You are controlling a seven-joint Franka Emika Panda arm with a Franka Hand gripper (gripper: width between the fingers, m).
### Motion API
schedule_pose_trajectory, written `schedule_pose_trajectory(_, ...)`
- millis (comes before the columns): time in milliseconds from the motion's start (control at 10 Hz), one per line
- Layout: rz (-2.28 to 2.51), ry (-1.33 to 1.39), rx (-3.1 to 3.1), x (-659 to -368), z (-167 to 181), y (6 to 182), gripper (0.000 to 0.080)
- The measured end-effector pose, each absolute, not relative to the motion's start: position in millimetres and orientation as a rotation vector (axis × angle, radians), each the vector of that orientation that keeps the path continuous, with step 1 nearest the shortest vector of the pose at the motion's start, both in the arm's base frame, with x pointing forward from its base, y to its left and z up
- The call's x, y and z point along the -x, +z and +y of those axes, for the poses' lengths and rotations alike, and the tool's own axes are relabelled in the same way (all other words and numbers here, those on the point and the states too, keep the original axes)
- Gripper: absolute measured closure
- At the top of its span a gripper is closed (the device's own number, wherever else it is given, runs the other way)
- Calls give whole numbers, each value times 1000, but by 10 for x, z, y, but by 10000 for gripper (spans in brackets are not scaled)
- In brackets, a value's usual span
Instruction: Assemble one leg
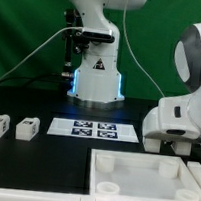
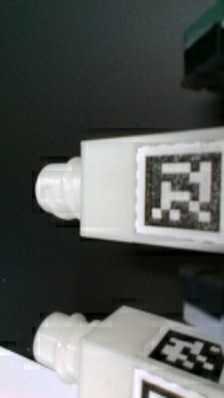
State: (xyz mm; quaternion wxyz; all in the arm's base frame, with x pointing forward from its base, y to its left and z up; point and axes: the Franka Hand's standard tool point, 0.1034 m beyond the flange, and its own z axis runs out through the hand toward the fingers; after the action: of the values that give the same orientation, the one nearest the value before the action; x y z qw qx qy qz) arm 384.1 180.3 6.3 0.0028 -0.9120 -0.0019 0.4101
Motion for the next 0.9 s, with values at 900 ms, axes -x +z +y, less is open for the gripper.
schedule_pose_trajectory(900, -6, 1286, 2860, -3842, 1804, 64, 508)
